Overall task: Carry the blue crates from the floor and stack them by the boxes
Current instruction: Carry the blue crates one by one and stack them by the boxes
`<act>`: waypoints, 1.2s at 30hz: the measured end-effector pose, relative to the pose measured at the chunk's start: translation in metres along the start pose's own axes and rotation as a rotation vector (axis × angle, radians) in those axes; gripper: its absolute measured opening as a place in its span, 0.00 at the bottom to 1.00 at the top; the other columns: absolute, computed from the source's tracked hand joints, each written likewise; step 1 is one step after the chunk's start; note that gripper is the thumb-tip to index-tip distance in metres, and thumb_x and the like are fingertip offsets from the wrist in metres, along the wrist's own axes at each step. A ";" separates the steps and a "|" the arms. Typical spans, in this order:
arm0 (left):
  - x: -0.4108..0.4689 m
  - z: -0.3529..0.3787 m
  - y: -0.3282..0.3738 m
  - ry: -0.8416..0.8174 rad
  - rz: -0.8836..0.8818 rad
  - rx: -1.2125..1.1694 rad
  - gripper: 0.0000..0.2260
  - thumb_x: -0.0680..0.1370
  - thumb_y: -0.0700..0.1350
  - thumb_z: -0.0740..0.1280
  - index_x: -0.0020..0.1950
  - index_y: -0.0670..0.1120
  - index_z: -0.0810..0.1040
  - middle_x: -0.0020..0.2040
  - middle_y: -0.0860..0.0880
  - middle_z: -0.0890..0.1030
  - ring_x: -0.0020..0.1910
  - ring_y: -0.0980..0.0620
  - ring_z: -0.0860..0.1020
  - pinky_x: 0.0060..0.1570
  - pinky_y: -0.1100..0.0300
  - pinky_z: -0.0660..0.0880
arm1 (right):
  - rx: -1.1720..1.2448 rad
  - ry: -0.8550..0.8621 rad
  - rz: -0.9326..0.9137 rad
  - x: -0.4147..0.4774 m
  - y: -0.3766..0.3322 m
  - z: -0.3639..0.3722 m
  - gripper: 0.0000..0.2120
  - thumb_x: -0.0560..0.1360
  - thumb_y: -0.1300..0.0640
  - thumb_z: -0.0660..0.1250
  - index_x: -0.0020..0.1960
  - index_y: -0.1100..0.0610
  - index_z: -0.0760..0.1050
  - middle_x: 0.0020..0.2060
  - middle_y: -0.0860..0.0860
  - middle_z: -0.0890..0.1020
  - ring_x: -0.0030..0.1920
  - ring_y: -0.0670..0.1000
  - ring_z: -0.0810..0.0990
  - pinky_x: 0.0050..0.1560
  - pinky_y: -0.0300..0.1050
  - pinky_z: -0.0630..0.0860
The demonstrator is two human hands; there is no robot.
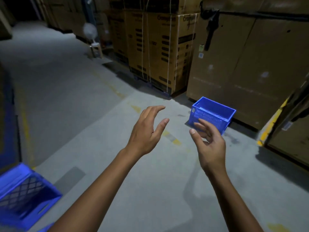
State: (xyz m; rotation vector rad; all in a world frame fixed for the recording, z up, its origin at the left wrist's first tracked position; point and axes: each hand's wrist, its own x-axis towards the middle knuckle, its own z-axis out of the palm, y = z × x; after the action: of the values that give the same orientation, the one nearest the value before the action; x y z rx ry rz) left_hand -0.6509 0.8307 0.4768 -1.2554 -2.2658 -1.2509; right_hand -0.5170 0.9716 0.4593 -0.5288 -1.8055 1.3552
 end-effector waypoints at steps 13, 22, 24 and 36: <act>-0.240 -0.209 -0.046 0.250 -0.165 0.124 0.03 0.76 0.41 0.70 0.42 0.46 0.79 0.44 0.53 0.82 0.47 0.51 0.78 0.46 0.51 0.76 | -0.006 -0.265 0.008 -0.223 -0.089 0.144 0.05 0.75 0.62 0.71 0.49 0.55 0.82 0.42 0.47 0.85 0.42 0.45 0.84 0.47 0.45 0.82; -0.435 -0.398 -0.064 0.403 -0.489 0.337 0.10 0.67 0.45 0.79 0.35 0.43 0.80 0.35 0.51 0.81 0.40 0.49 0.78 0.41 0.52 0.74 | 0.052 -0.596 -0.010 -0.407 -0.157 0.260 0.05 0.71 0.60 0.76 0.37 0.56 0.81 0.32 0.51 0.84 0.35 0.53 0.84 0.41 0.50 0.81; -0.461 -0.422 -0.058 0.450 -0.558 0.367 0.11 0.65 0.45 0.80 0.34 0.43 0.80 0.35 0.49 0.81 0.39 0.48 0.78 0.41 0.51 0.74 | 0.060 -0.652 -0.028 -0.432 -0.170 0.270 0.07 0.71 0.59 0.76 0.37 0.58 0.80 0.31 0.52 0.84 0.34 0.54 0.84 0.41 0.52 0.81; -0.545 -0.461 0.004 0.484 -0.678 0.525 0.21 0.77 0.60 0.58 0.37 0.45 0.76 0.33 0.48 0.81 0.35 0.45 0.79 0.35 0.48 0.75 | 0.112 -0.792 -0.151 -0.507 -0.202 0.258 0.12 0.73 0.55 0.74 0.34 0.58 0.77 0.26 0.50 0.82 0.27 0.42 0.78 0.34 0.35 0.72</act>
State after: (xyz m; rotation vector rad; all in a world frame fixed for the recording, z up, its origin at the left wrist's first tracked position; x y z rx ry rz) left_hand -0.4029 0.1627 0.4372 0.0176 -2.4483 -0.8812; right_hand -0.3952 0.3800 0.4442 0.2548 -2.2948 1.6782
